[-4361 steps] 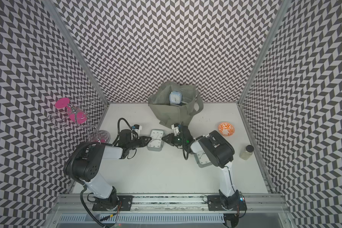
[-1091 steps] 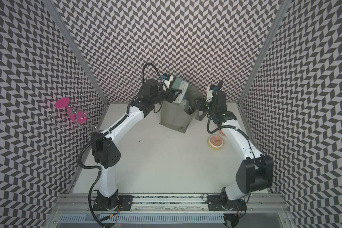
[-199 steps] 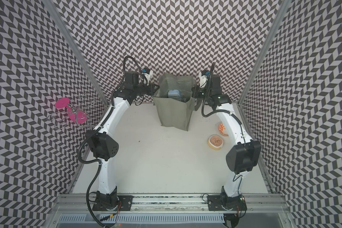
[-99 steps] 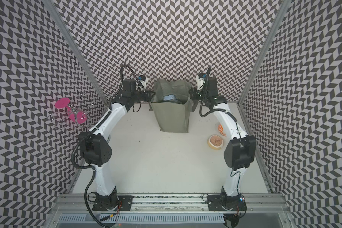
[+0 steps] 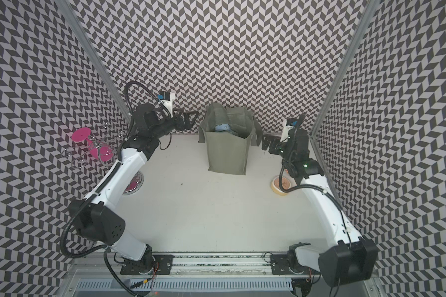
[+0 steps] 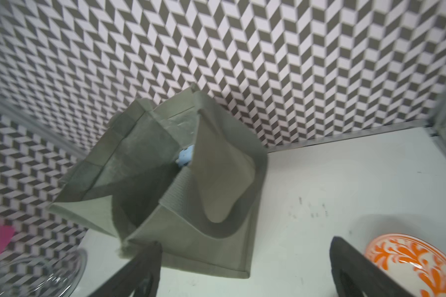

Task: Put the alarm clock into the canvas bag
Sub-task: Adjust the canvas bag at the center of the board, then move the alarm to the center of the board.

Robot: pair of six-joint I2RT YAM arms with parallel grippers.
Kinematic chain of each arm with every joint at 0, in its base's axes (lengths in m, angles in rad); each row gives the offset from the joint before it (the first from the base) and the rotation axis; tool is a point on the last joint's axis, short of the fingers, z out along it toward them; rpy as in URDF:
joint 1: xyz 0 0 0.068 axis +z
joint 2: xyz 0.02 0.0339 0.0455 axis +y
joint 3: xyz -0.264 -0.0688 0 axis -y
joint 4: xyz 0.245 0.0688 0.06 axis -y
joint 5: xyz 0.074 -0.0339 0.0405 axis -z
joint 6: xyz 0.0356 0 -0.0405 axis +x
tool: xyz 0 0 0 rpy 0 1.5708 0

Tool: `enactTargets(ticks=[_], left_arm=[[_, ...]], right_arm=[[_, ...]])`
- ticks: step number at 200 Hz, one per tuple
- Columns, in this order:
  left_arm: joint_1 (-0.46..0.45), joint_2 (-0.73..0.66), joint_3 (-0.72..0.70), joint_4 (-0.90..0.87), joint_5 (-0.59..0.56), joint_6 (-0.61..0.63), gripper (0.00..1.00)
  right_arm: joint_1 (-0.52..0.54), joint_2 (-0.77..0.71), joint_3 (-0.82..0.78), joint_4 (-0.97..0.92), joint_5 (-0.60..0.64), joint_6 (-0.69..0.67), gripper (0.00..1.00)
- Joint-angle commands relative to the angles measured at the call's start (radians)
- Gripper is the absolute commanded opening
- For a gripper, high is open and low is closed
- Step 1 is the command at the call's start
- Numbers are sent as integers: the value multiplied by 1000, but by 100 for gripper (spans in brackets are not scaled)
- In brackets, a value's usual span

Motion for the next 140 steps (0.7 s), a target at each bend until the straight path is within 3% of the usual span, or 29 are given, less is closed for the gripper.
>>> enactTargets(ticks=[1,44,91,140], left_arm=[[-9,-116,-222,208,-26,-112,99],[-35,-286,-544,305,-102,-201,99],[-72,-435,-798,362,-124,-287,99],[-105,-514,-998,465,34,-352,99]], right_arm=[[-19,-81,-155,4,87,39,99],[-35,-155,-405,40,79,78,99],[-66,-87,-483,119,64,101,99],[-98,43,-437,155,54,83,99]])
